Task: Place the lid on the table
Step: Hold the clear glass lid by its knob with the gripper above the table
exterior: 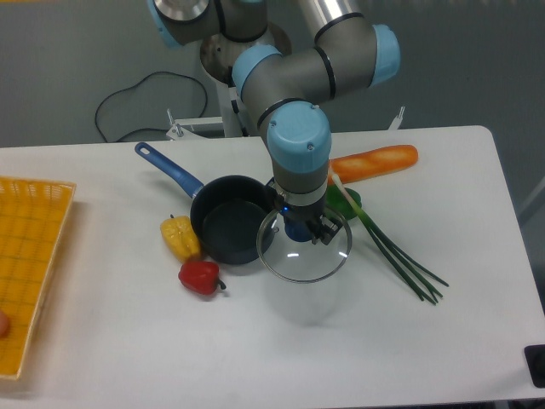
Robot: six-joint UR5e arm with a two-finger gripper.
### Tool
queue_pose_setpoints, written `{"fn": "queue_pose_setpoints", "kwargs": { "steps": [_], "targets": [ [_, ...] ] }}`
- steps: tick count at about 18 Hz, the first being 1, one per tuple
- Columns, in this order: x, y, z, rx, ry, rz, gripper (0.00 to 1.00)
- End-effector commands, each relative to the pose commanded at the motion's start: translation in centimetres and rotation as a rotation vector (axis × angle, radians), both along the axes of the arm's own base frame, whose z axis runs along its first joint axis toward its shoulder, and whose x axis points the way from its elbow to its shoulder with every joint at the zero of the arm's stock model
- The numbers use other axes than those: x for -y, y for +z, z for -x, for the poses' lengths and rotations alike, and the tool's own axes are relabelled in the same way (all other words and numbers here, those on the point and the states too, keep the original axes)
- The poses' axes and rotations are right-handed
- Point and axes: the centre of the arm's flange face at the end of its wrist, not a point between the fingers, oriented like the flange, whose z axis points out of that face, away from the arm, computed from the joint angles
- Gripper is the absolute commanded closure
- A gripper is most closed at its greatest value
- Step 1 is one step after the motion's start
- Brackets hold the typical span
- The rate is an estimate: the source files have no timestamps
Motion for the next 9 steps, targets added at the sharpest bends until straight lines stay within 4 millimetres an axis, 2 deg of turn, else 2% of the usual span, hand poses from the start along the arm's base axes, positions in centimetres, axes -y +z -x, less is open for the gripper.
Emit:
{"fn": "queue_pose_setpoints", "kwargs": {
  "steps": [9],
  "targets": [
    [-0.3, -0.21, 0.05, 0.0, 0.008, -0.001, 0.48]
  ]
}}
